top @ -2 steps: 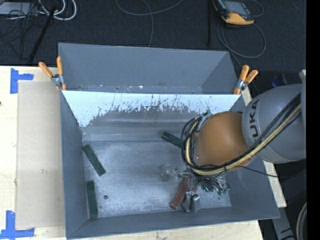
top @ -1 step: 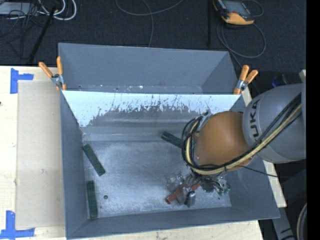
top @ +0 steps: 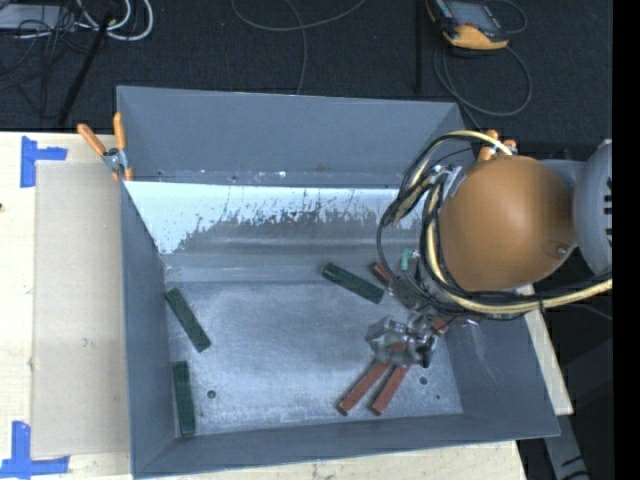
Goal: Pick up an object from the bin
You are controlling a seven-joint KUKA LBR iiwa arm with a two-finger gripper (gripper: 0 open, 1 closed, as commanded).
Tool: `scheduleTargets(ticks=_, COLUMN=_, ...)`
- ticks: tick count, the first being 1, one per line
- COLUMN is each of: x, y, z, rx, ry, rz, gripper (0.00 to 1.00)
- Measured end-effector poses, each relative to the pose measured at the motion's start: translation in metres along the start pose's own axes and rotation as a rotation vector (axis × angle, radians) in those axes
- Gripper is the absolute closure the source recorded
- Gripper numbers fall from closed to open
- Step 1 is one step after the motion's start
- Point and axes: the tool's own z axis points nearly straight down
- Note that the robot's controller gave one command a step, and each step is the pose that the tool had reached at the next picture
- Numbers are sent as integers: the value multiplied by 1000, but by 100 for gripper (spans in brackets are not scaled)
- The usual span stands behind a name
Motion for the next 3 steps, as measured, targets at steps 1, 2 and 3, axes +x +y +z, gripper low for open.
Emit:
scheduleTargets(ticks=1, x=1, y=1, z=2, rx=-6, ry=2, rz=5, gripper=0)
scheduleTargets(ticks=2, x=-13, y=-8, z=121, rx=-12, ry=5, rz=-73, gripper=0)
scheduleTargets(ticks=3, x=13, y=12, z=124, rx=-7, ry=4, rz=-122, gripper=0)
